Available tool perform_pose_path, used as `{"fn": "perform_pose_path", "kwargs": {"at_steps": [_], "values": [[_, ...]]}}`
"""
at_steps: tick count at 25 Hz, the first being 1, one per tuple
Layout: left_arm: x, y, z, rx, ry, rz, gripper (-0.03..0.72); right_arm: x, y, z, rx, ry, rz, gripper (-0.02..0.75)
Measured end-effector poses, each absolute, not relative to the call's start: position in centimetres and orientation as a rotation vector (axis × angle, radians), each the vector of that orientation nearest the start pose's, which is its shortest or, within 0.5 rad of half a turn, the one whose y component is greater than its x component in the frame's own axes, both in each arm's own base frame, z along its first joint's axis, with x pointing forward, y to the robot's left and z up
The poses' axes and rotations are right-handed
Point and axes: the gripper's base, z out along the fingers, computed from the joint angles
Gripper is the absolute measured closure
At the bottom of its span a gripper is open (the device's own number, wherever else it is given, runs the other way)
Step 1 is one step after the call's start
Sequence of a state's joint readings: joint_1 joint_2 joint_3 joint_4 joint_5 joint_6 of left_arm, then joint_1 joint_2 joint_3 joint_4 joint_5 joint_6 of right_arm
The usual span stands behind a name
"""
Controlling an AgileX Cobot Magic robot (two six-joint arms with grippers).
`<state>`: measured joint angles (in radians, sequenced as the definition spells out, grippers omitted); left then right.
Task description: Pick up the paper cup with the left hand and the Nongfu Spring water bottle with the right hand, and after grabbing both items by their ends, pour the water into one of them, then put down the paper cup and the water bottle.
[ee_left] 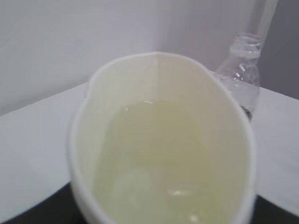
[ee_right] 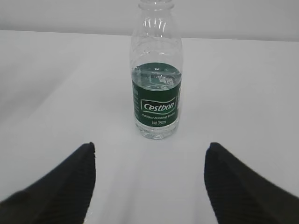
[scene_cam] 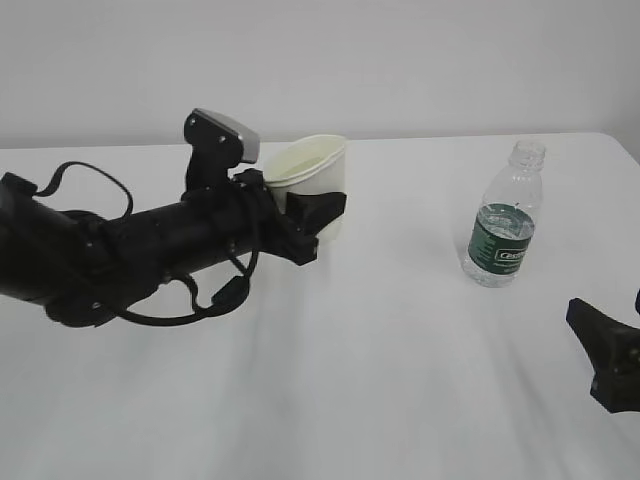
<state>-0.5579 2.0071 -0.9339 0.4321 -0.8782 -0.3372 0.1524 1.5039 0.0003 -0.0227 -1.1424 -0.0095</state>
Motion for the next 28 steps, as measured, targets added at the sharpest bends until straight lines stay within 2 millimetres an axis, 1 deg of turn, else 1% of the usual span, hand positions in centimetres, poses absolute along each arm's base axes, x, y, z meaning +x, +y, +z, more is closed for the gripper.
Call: {"fn": "perform_pose_path", "kwargs": {"at_steps": [7,10,15,18,21,24,28], "values": [[30.8,-18.9,13.3,0.570,1.649,-0.741,0.331,16.5,2.7,13.8,-0.172,1.839,0.112,0.186],[30.3,-17.1,12.6,0.552,1.658,-0.706,0.331,16.5,2.7,13.8,-0.172,1.839,0.112,0.186],[29.6,-14.5,11.4,0.511,1.724,-0.622,0.331,16.5,2.7,13.8,-0.172,1.839,0.112,0.186],[29.0,-13.2,10.6,0.478,1.771,-0.577,0.331,16.5,2.8,13.8,-0.178,1.838,0.115,0.186],[28.3,-12.4,10.2,0.468,1.800,-0.550,0.331,16.5,2.9,13.8,-0.191,1.837,0.123,0.186],[27.6,-12.0,10.5,0.493,1.794,-0.507,0.331,16.5,2.9,13.8,-0.199,1.837,0.126,0.186],[26.9,-11.3,11.0,0.481,1.784,-0.435,0.331,16.5,2.9,13.8,-0.200,1.837,0.127,0.186]]}}
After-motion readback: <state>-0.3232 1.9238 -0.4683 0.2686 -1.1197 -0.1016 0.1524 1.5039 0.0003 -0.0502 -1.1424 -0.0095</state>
